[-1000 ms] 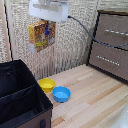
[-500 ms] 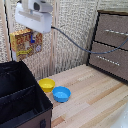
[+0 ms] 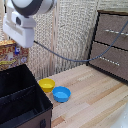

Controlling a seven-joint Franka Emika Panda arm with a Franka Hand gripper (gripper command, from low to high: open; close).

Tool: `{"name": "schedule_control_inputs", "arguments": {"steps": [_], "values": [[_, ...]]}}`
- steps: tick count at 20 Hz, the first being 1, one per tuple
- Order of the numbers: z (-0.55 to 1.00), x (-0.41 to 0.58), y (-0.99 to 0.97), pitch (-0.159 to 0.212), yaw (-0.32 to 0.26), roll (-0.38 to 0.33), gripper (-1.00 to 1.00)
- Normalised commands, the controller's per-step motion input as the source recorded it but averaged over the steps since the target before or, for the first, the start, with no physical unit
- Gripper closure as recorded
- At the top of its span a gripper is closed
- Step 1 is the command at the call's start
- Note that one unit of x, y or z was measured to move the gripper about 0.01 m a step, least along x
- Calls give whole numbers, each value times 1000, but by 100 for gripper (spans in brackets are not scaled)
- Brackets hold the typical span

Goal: Kindly direct your grabber toward the cereal bar. Delicately grip the cereal bar using your grabber. Transport the clutched cereal bar to the rear part of the organizer. Set the cereal bar down and place it in the rear section of the organizer.

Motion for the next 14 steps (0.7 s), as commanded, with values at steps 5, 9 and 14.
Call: {"name": "schedule_control_inputs", "arguments": {"steps": [5,9,14], "values": [[-493,195,314,10,-104,-40,-100],[-22,84,-29,38,-13,6,-100],[87,228,-30,98,-24,29,-100]]}}
